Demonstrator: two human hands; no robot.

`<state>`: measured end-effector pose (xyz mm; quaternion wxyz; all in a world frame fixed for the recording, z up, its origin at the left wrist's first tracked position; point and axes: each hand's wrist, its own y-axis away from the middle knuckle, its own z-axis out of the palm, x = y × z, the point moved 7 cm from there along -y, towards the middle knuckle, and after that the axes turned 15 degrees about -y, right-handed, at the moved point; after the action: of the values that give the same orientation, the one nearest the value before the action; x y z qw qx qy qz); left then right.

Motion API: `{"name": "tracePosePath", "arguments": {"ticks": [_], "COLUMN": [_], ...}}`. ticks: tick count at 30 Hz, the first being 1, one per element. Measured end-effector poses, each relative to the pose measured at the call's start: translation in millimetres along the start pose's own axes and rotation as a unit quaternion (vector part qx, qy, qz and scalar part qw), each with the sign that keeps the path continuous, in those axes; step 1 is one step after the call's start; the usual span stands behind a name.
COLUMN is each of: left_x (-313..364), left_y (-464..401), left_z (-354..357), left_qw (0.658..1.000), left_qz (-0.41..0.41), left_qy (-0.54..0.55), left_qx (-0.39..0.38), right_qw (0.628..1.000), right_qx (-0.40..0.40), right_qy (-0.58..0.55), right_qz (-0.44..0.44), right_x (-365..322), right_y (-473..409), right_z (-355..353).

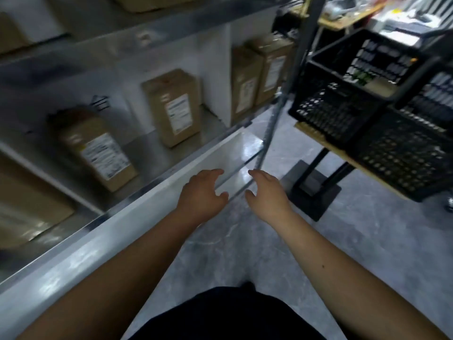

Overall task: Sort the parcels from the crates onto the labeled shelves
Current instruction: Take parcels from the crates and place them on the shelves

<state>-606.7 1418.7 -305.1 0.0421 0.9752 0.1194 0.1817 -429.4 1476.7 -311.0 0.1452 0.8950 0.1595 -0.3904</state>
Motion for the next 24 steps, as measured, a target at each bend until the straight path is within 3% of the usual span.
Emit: {"name": "tracePosePath", "arguments": {"ticks": [12,24], "left_x": [242.0,359.7], "left_y": [-111.7,-240.7], "left_z": [-7.3,-47.0], "left_qw": [0.977,0.945], "left_qz": [0.202,0.314], "left_qy": [-0.067,-0.060], "left_qx": [0.031,0.070], "right_qw": [0.990,0.982], "right_qx": [0.103,0.155], "right_qy": [0.074,0.068], "right_qz": [0.059,0.082], "right_x": [93.0,116.0], "right_y": [-8.2,-99.7], "right_z": [-220.8,-350.2]}}
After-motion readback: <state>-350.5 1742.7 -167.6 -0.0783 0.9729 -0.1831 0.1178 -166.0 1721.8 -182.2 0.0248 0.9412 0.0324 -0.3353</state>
